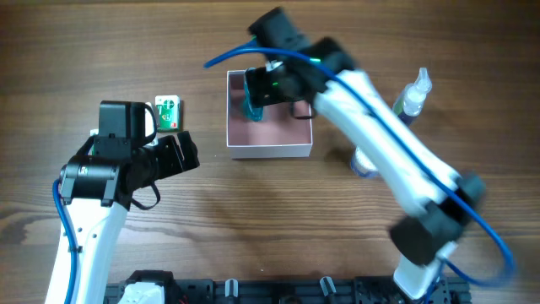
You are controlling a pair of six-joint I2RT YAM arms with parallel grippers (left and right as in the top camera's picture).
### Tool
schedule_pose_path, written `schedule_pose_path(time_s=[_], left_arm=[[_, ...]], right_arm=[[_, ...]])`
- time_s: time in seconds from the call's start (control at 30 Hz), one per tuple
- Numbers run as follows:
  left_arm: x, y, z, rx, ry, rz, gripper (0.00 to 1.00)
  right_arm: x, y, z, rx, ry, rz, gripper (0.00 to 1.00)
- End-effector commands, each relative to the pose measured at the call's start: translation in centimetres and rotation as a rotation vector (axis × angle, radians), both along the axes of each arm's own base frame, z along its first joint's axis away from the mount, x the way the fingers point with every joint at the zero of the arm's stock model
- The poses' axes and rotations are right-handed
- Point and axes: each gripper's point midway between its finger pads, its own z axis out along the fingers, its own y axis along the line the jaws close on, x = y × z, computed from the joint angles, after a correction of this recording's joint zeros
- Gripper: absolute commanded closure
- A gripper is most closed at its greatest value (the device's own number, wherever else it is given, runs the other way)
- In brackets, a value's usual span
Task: Pack container
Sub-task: 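Move the right gripper to the clear foaming soap bottle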
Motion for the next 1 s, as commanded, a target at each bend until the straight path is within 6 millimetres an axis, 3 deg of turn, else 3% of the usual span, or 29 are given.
schedule_pose_path(time_s=[0.0, 0.1, 0.17, 0.27, 0.4, 0.6, 0.77, 0.97], left_arm=[[0.3, 0.2, 0.6, -0.003, -0.016, 0.023, 0.0], [0.3, 0.2, 0.6, -0.003, -0.016, 0.023, 0.0], [0.3, 0.2, 0.6, -0.003, -0.016, 0.023, 0.0], [0.3, 0.2, 0.6, -0.003, -0.016, 0.023, 0.0], [0.3, 0.2, 0.6, -0.003, -0.016, 0.023, 0.0], [0.3, 0.2, 0.6, -0.003, -0.016, 0.023, 0.0], [0.3, 0.2, 0.6, -0.003, -0.017, 0.023, 0.0], [0.3, 0.2, 0.6, -0.003, -0.016, 0.023, 0.0]], right_arm=[[0.2, -7.7, 6.9, 0.016, -0.136, -0.177, 0.08], [0.1, -14.2, 8.7, 0.018, -0.141, -0.313, 0.04], [0.0, -17.4, 8.9, 0.018, -0.122, -0.359, 0.01], [0.2, -23.5, 7.5, -0.003, -0.054, -0.416, 0.0], [0.8, -28.3, 4.6, -0.05, 0.026, -0.48, 0.0], [1.8, -30.9, -1.7, -0.086, 0.198, -0.492, 0.0], [2.9, -30.6, -6.6, -0.093, 0.315, -0.437, 0.0], [3.7, -30.6, -10.3, -0.1, 0.39, -0.436, 0.0]])
